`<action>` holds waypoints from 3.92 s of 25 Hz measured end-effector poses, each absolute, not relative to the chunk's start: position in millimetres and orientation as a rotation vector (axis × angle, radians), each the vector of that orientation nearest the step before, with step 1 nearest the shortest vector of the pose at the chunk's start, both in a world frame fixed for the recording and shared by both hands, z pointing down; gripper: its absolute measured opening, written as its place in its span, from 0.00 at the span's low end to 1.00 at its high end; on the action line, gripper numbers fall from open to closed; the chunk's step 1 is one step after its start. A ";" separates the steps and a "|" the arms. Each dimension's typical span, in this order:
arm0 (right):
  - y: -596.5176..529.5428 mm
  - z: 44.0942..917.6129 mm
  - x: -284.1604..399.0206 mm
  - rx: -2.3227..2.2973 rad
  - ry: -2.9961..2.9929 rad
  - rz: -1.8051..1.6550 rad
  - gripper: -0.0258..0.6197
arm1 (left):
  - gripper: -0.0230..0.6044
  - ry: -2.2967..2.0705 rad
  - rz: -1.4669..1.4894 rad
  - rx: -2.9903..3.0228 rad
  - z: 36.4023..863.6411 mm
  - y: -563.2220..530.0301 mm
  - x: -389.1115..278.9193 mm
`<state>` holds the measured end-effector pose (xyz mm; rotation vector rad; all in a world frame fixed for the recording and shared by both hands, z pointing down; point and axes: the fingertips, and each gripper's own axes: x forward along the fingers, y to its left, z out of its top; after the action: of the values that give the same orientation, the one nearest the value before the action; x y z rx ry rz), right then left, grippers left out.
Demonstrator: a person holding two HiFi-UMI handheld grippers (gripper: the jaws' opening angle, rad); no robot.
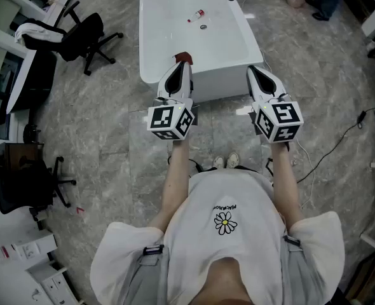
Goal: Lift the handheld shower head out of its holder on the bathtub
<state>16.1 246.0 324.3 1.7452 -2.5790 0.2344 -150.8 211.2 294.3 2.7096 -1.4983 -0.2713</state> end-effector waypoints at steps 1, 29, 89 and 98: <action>245.5 323.0 20.4 1.747 -2.583 0.228 0.07 | 0.04 -1.499 -0.272 2.713 292.9 211.7 -146.9; 179.3 316.6 86.2 1.854 -2.623 0.227 0.07 | 0.04 -1.567 -0.348 2.714 277.4 122.5 -130.8; -597.9 688.3 198.7 1.723 -2.225 0.545 0.40 | 0.04 -1.044 -0.121 2.597 565.2 -420.5 7.9; -609.0 722.6 198.7 1.713 -2.179 0.573 0.32 | 0.04 -1.074 -0.109 2.628 578.1 -430.3 1.6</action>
<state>198.7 -609.0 722.6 1.7132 -2.1791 0.5732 1.6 -430.3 578.1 2.6277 -1.0740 -0.1089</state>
